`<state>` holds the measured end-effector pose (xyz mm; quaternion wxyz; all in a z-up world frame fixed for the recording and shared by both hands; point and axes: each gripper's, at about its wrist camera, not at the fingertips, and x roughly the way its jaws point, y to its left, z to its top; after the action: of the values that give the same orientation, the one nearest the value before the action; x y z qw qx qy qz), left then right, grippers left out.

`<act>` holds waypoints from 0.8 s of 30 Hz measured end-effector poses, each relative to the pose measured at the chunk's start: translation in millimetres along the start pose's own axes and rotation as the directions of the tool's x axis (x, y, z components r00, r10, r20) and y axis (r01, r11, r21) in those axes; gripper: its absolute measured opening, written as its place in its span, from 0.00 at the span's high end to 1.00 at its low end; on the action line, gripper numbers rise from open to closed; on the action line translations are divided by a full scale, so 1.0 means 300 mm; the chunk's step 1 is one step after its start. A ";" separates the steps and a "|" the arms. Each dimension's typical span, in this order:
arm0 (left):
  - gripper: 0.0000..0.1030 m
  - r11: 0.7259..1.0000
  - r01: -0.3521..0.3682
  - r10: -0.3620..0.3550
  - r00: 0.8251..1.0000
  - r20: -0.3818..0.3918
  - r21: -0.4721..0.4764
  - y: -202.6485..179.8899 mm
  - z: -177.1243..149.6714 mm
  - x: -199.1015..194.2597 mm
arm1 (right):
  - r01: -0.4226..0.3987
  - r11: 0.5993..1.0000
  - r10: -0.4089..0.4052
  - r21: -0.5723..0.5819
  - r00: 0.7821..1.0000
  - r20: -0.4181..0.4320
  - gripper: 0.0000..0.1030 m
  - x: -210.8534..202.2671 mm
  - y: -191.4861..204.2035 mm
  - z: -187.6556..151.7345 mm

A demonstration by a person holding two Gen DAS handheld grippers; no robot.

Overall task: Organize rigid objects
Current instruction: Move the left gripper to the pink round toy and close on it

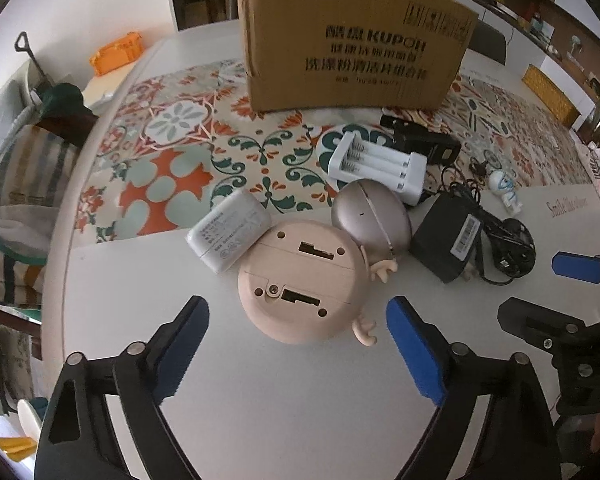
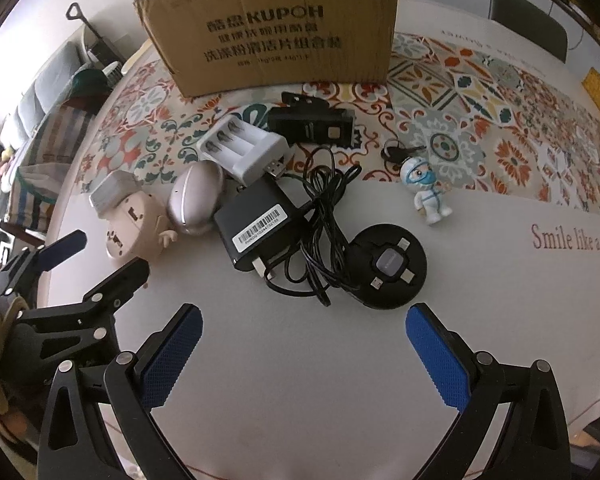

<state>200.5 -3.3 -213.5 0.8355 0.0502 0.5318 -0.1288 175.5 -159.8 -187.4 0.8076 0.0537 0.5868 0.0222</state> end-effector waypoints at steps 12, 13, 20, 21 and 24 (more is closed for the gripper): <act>0.17 0.999 0.029 -0.028 0.999 -0.036 0.030 0.011 0.051 0.082 | -0.013 0.999 0.015 0.049 0.999 -0.031 0.01 0.054 -0.010 0.030; 0.17 0.999 0.035 -0.034 0.999 -0.037 0.033 0.009 0.056 0.088 | -0.014 0.999 0.016 0.053 0.999 -0.031 0.01 0.055 -0.014 0.032; 0.27 0.998 0.056 -0.055 0.997 -0.053 0.034 0.000 0.066 0.121 | -0.014 0.998 0.016 0.069 0.999 -0.033 0.01 0.063 -0.028 0.039; 0.27 0.998 0.056 -0.054 0.997 -0.048 0.034 -0.001 0.066 0.121 | -0.013 0.997 0.015 0.070 0.999 -0.033 0.01 0.064 -0.030 0.040; 0.27 0.998 0.052 -0.051 0.998 -0.042 0.040 -0.005 0.062 0.118 | -0.014 0.997 0.017 0.073 0.999 -0.034 0.01 0.067 -0.038 0.043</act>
<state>230.5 -14.5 -237.5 0.8196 0.0562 0.5473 -0.1599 193.6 -169.9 -203.7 0.7948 0.0873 0.6005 0.0081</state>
